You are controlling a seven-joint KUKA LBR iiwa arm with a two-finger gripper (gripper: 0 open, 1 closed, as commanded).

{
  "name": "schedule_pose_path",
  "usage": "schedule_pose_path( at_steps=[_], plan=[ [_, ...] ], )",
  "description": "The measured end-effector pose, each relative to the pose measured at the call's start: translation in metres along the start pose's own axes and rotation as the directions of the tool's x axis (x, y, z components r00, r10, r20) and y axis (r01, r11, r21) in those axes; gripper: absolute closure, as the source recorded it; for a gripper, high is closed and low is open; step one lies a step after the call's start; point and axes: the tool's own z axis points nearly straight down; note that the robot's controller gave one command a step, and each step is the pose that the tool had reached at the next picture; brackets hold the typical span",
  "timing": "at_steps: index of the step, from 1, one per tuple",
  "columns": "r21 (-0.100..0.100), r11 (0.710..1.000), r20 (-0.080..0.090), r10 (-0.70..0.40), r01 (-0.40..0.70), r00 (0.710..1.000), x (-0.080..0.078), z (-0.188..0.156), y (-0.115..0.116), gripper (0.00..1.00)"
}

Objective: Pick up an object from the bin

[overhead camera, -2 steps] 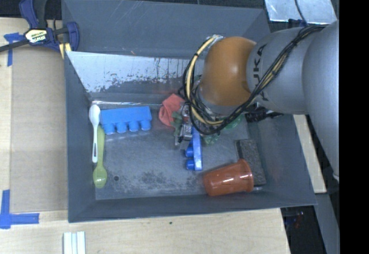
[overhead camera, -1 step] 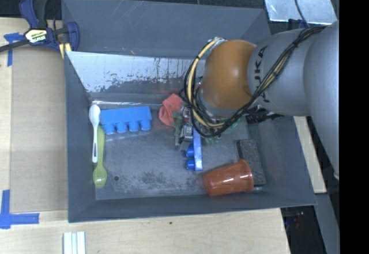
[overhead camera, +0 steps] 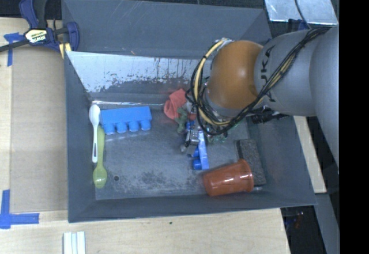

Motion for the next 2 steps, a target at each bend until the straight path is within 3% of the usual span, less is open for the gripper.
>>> schedule_pose_path(
  at_steps=[1, 2],
  plan=[
    [0.0, 1.0, 0.0, 0.001, -0.001, 1.0, 0.0, 0.0, 0.0, 0.0],
    [-0.002, 0.998, 0.003, -0.063, 0.063, 0.998, -0.009, 0.0, -0.015, 0.0]
  ],
)
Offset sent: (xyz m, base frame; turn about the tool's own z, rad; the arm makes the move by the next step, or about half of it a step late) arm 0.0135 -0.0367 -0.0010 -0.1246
